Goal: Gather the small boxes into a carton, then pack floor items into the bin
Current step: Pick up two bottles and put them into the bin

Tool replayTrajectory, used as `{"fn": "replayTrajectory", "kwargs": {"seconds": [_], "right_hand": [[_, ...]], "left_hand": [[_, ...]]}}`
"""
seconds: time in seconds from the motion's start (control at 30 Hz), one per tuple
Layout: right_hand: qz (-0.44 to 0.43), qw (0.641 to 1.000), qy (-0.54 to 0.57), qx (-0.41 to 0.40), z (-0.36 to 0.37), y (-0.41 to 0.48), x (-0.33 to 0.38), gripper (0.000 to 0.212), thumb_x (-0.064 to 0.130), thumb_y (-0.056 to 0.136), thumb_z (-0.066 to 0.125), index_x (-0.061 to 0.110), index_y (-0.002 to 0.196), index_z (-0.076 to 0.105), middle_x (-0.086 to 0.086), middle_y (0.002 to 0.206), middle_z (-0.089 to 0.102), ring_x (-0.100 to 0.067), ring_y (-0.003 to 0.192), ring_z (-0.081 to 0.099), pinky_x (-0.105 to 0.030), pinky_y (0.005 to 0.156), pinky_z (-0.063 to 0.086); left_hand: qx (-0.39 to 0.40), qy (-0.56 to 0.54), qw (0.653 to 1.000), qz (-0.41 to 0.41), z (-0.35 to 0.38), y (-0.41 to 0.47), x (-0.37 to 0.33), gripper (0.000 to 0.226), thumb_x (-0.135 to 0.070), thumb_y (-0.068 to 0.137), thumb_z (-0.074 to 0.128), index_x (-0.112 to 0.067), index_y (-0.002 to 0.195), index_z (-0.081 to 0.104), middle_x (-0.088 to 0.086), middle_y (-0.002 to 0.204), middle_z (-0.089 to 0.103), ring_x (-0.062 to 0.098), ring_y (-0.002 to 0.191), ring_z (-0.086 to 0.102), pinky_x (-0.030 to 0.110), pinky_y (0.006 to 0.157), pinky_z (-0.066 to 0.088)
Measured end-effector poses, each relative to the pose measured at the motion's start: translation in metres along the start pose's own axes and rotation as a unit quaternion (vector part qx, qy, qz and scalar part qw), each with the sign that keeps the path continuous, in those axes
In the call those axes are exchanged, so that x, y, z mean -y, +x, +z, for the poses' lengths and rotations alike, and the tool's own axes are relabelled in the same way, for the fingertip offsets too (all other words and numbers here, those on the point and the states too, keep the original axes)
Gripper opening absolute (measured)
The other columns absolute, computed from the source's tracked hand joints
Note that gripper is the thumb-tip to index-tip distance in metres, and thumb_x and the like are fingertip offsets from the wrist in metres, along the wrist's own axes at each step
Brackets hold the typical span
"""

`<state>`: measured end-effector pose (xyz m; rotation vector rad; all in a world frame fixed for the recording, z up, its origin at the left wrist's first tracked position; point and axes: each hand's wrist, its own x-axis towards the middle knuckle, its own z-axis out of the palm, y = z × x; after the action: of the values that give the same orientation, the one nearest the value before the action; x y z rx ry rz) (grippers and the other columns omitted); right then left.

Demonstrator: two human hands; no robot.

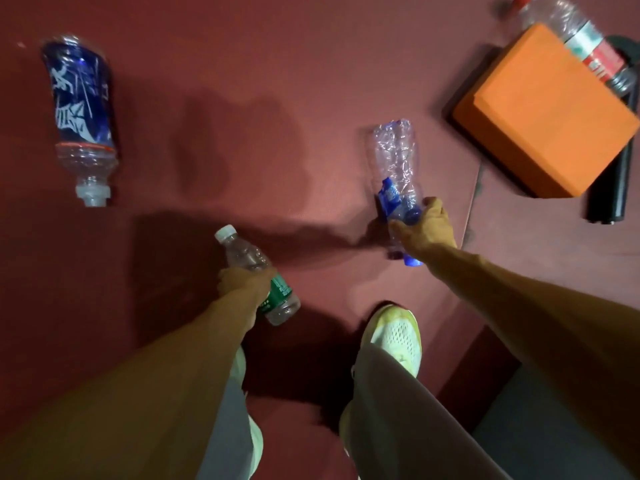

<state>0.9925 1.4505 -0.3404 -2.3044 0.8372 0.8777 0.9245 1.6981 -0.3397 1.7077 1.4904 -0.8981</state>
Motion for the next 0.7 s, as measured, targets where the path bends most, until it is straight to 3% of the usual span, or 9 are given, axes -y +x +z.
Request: {"fn": "replayTrajectory", "kwargs": {"seconds": [0.1, 0.2, 0.27, 0.37, 0.43, 0.53, 0.63, 0.7], "right_hand": [[0.015, 0.998, 0.034, 0.048, -0.005, -0.025, 0.002, 0.066, 0.030, 0.081, 0.069, 0.013, 0.137, 0.038, -0.010, 0.132, 0.052, -0.029, 0.115, 0.054, -0.027, 0.087, 0.043], [0.017, 0.989, 0.128, 0.071, -0.022, -0.069, 0.009, 0.069, 0.025, 0.080, 0.073, 0.014, 0.139, 0.038, -0.006, 0.130, 0.055, -0.020, 0.100, 0.055, -0.022, 0.080, 0.040], [0.032, 0.982, 0.176, 0.069, -0.039, -0.106, 0.016, 0.068, 0.027, 0.082, 0.072, 0.015, 0.139, 0.037, -0.004, 0.124, 0.055, -0.016, 0.093, 0.052, -0.017, 0.067, 0.040], [0.062, 0.964, 0.255, 0.052, -0.068, -0.158, 0.023, 0.066, 0.023, 0.084, 0.070, 0.013, 0.140, 0.037, -0.002, 0.116, 0.051, -0.012, 0.079, 0.053, -0.003, 0.041, 0.035], [0.069, 0.951, 0.298, 0.046, -0.090, -0.191, 0.025, 0.064, 0.021, 0.084, 0.070, 0.013, 0.139, 0.038, -0.001, 0.115, 0.050, -0.008, 0.077, 0.054, -0.001, 0.039, 0.035], [0.072, 0.928, 0.364, 0.007, -0.122, -0.237, 0.026, 0.061, 0.027, 0.082, 0.072, 0.018, 0.134, 0.041, 0.002, 0.114, 0.055, -0.007, 0.080, 0.055, -0.004, 0.040, 0.037], [0.076, 0.902, 0.423, -0.038, -0.151, -0.274, 0.014, 0.062, 0.034, 0.079, 0.074, 0.020, 0.131, 0.045, 0.006, 0.114, 0.060, -0.006, 0.084, 0.058, -0.006, 0.043, 0.040], [0.081, 0.882, 0.461, -0.049, -0.167, -0.294, -0.006, 0.058, 0.035, 0.079, 0.073, 0.024, 0.128, 0.045, 0.014, 0.106, 0.057, 0.000, 0.082, 0.055, -0.006, 0.043, 0.040]], "left_hand": [[-0.004, 0.035, 0.998, 0.058, -0.007, -0.020, -0.007, 0.077, -0.043, 0.059, 0.079, -0.005, 0.121, 0.053, 0.015, 0.116, 0.064, 0.032, 0.101, 0.065, 0.042, 0.087, 0.055], [0.028, 0.044, 0.990, 0.134, -0.024, -0.064, -0.029, 0.073, -0.057, 0.046, 0.069, -0.014, 0.104, 0.063, 0.010, 0.102, 0.071, 0.029, 0.094, 0.069, 0.040, 0.079, 0.056], [0.050, 0.062, 0.980, 0.184, -0.043, -0.102, -0.046, 0.060, -0.053, 0.056, 0.074, -0.017, 0.102, 0.062, 0.006, 0.099, 0.071, 0.026, 0.092, 0.068, 0.036, 0.078, 0.055], [0.082, 0.094, 0.960, 0.250, -0.070, -0.156, -0.071, 0.041, -0.036, 0.073, 0.076, -0.020, 0.105, 0.055, -0.003, 0.097, 0.062, 0.019, 0.088, 0.060, 0.023, 0.060, 0.044], [0.102, 0.109, 0.944, 0.294, -0.086, -0.196, -0.083, 0.036, -0.032, 0.075, 0.076, -0.021, 0.102, 0.054, -0.004, 0.095, 0.060, 0.017, 0.085, 0.058, 0.019, 0.054, 0.038], [0.132, 0.137, 0.921, 0.341, -0.101, -0.259, -0.097, 0.030, -0.032, 0.074, 0.077, -0.026, 0.092, 0.053, -0.004, 0.090, 0.061, 0.018, 0.086, 0.061, 0.024, 0.061, 0.044], [0.165, 0.165, 0.899, 0.370, -0.097, -0.311, -0.097, 0.040, -0.034, 0.075, 0.076, -0.021, 0.106, 0.054, -0.002, 0.103, 0.064, 0.018, 0.095, 0.063, 0.030, 0.077, 0.049], [0.191, 0.181, 0.882, 0.390, -0.085, -0.344, -0.092, 0.040, -0.032, 0.077, 0.076, -0.021, 0.107, 0.053, -0.003, 0.104, 0.063, 0.015, 0.093, 0.063, 0.026, 0.070, 0.048]]}}
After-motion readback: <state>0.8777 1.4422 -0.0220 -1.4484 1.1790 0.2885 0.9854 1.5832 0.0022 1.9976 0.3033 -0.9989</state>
